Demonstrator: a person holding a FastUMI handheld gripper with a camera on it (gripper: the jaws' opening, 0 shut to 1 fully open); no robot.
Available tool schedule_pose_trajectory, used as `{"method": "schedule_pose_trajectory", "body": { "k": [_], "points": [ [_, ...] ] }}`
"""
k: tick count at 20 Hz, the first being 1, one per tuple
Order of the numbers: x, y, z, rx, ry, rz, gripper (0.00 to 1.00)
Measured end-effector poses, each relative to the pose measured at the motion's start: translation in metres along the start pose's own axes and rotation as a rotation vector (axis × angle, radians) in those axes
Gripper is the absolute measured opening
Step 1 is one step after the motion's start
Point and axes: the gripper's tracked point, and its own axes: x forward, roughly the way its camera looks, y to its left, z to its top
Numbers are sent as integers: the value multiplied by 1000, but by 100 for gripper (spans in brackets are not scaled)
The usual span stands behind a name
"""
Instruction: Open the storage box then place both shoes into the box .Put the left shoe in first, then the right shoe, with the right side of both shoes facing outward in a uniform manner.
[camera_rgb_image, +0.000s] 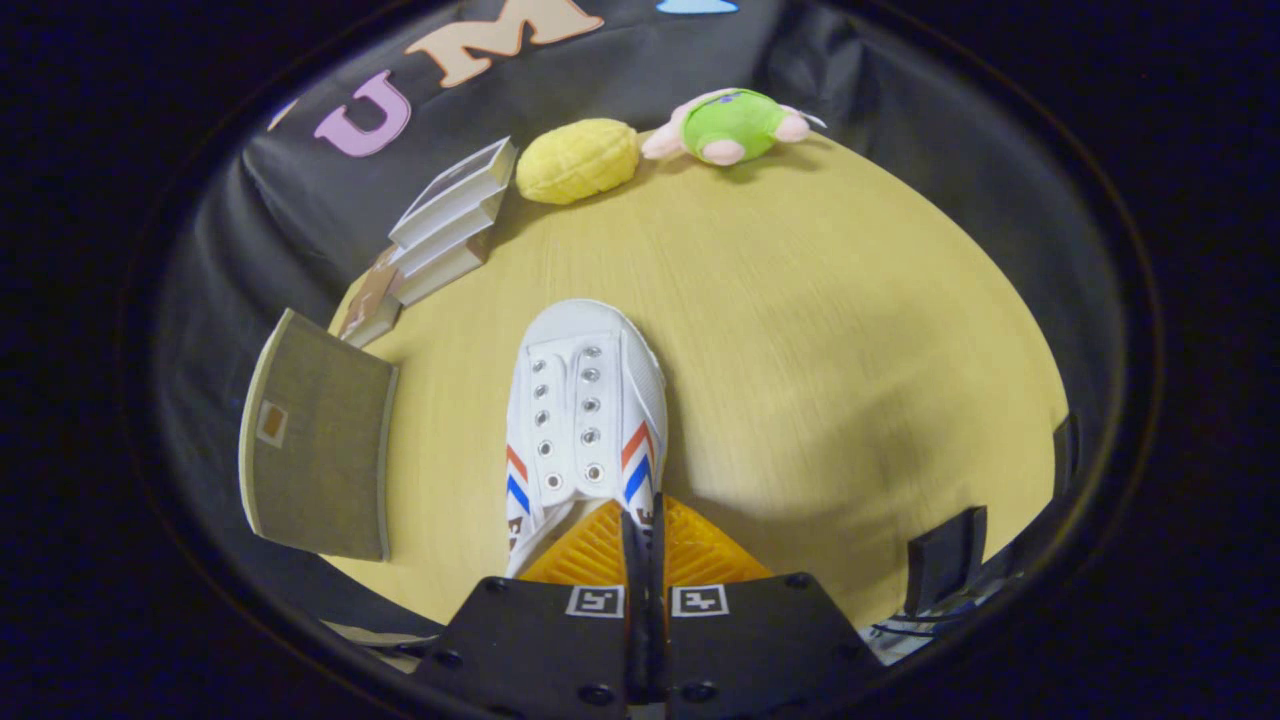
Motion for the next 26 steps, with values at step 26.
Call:
{"method": "schedule_pose_trajectory", "body": {
  "k": [26],
  "points": [
    [-88, 199, 29, 13, -105, 107, 3]
  ]
}}
